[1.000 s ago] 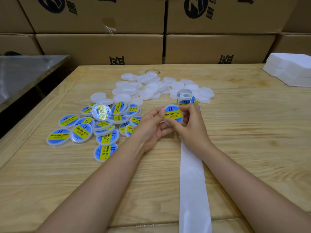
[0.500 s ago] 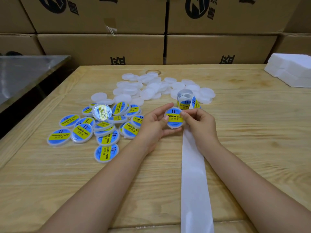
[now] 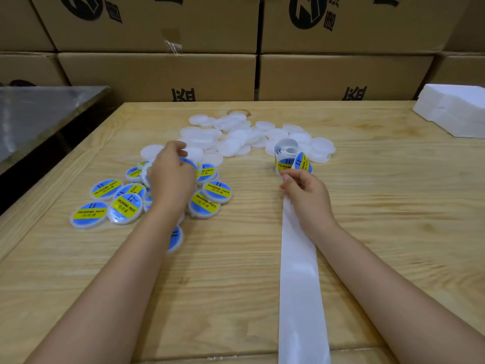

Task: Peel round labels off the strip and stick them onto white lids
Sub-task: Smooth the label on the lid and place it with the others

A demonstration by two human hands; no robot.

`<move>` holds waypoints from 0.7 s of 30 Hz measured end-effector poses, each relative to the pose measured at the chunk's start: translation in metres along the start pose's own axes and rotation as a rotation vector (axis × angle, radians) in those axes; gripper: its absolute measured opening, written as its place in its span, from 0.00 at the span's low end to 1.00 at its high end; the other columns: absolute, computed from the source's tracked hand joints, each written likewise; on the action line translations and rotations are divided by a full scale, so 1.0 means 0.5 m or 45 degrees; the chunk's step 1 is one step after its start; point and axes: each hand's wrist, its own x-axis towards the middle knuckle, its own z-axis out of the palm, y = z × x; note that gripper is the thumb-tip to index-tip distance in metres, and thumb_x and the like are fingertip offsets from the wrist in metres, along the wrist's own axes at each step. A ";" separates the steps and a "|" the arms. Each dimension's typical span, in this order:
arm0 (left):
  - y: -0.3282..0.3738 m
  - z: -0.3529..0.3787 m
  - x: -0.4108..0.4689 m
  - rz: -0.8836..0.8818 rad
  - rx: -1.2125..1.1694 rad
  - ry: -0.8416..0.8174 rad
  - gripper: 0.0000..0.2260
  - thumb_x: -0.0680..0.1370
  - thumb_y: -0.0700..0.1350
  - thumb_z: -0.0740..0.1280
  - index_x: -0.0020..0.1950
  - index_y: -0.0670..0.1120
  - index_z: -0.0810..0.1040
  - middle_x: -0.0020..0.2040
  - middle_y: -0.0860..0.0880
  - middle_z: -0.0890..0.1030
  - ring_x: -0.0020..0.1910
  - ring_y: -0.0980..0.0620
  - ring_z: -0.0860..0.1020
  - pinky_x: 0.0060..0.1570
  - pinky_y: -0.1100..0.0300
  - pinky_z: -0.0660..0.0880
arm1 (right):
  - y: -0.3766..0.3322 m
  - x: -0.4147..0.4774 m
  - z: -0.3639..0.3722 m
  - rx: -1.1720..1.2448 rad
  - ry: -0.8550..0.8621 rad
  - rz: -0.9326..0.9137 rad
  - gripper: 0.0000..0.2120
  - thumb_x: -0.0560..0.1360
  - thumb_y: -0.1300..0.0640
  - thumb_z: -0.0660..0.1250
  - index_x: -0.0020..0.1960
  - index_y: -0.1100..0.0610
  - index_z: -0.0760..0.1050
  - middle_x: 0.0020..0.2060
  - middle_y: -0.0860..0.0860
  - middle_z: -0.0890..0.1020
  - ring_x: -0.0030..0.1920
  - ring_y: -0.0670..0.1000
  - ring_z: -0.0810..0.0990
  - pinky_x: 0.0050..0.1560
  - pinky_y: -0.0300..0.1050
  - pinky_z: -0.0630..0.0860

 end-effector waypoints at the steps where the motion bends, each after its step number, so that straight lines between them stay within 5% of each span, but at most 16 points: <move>1: -0.008 -0.007 0.007 -0.010 0.084 0.026 0.22 0.71 0.34 0.54 0.62 0.46 0.73 0.55 0.50 0.79 0.55 0.44 0.75 0.60 0.46 0.69 | 0.001 0.000 0.000 -0.005 0.000 -0.004 0.06 0.77 0.58 0.63 0.48 0.49 0.78 0.38 0.45 0.79 0.41 0.43 0.77 0.46 0.35 0.72; 7: -0.020 -0.026 0.019 0.111 0.739 0.116 0.15 0.76 0.41 0.59 0.61 0.47 0.74 0.51 0.44 0.81 0.56 0.43 0.74 0.61 0.50 0.57 | -0.001 -0.001 0.004 -0.036 -0.016 -0.014 0.07 0.77 0.59 0.63 0.47 0.49 0.78 0.39 0.48 0.80 0.44 0.48 0.78 0.50 0.40 0.74; 14: 0.087 0.082 0.006 0.193 0.413 -0.287 0.16 0.77 0.45 0.60 0.65 0.42 0.69 0.60 0.41 0.76 0.59 0.39 0.73 0.51 0.52 0.69 | -0.003 -0.004 0.006 -0.098 -0.029 -0.029 0.08 0.77 0.58 0.63 0.45 0.46 0.77 0.39 0.46 0.80 0.45 0.48 0.80 0.46 0.34 0.73; 17: 0.115 0.157 0.009 0.095 0.295 -0.501 0.24 0.77 0.45 0.60 0.71 0.43 0.60 0.68 0.40 0.67 0.68 0.39 0.64 0.60 0.52 0.66 | -0.004 -0.004 0.005 -0.129 -0.022 -0.036 0.07 0.77 0.58 0.63 0.47 0.48 0.77 0.40 0.46 0.81 0.45 0.47 0.80 0.42 0.28 0.72; 21: 0.089 0.221 0.018 -0.012 0.615 -0.586 0.32 0.78 0.47 0.59 0.76 0.45 0.44 0.76 0.38 0.42 0.75 0.37 0.41 0.73 0.46 0.47 | -0.007 -0.004 0.005 -0.160 -0.013 -0.040 0.06 0.77 0.58 0.63 0.48 0.50 0.78 0.39 0.45 0.81 0.43 0.44 0.79 0.39 0.25 0.69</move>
